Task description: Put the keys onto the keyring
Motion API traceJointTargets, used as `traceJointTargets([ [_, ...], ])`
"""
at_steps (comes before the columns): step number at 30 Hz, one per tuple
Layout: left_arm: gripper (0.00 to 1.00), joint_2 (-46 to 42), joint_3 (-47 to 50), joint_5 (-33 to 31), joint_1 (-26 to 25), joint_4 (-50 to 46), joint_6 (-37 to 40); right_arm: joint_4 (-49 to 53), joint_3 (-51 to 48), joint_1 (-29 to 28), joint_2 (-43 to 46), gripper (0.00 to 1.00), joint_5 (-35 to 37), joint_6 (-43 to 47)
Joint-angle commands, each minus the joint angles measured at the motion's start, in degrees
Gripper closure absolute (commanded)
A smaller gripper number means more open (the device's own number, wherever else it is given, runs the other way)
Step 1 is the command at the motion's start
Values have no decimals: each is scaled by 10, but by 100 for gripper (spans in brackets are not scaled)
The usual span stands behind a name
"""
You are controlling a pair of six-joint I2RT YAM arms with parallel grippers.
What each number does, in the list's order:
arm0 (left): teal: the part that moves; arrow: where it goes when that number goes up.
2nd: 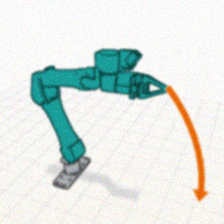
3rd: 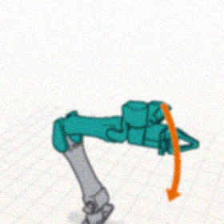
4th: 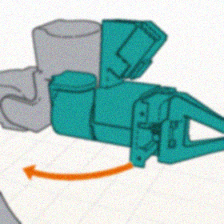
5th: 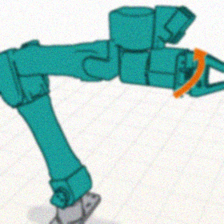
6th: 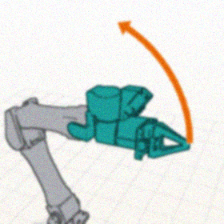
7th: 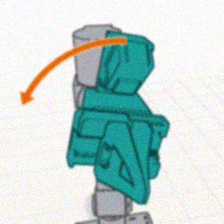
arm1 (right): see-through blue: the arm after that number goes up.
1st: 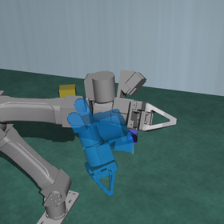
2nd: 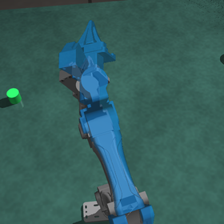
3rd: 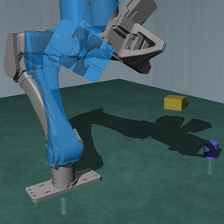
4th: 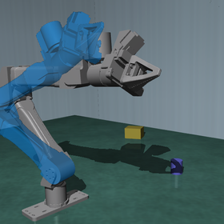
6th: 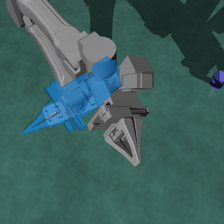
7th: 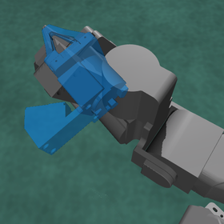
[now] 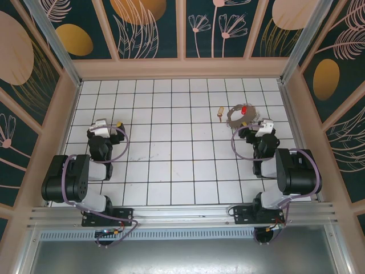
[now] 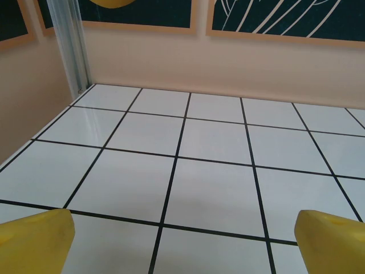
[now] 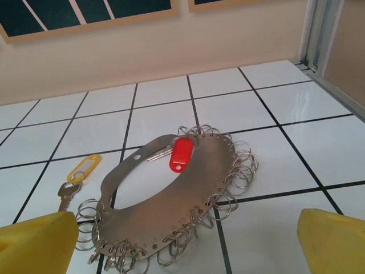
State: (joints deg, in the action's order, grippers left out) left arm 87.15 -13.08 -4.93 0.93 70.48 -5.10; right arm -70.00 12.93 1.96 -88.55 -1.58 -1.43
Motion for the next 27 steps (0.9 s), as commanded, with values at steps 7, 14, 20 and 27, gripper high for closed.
traceJointTargets([
  [7,1,-1,-8,8,-3,17,7,-5,9,3,4,1,-6,6],
  [14,1,-2,-7,8,-3,18,7,-5,9,4,4,1,-7,6],
  [20,1,-1,-8,8,-3,17,6,-5,9,4,3,1,-7,6],
  [27,1,-16,-22,20,-3,-22,14,31,24,7,19,1,-3,-2],
])
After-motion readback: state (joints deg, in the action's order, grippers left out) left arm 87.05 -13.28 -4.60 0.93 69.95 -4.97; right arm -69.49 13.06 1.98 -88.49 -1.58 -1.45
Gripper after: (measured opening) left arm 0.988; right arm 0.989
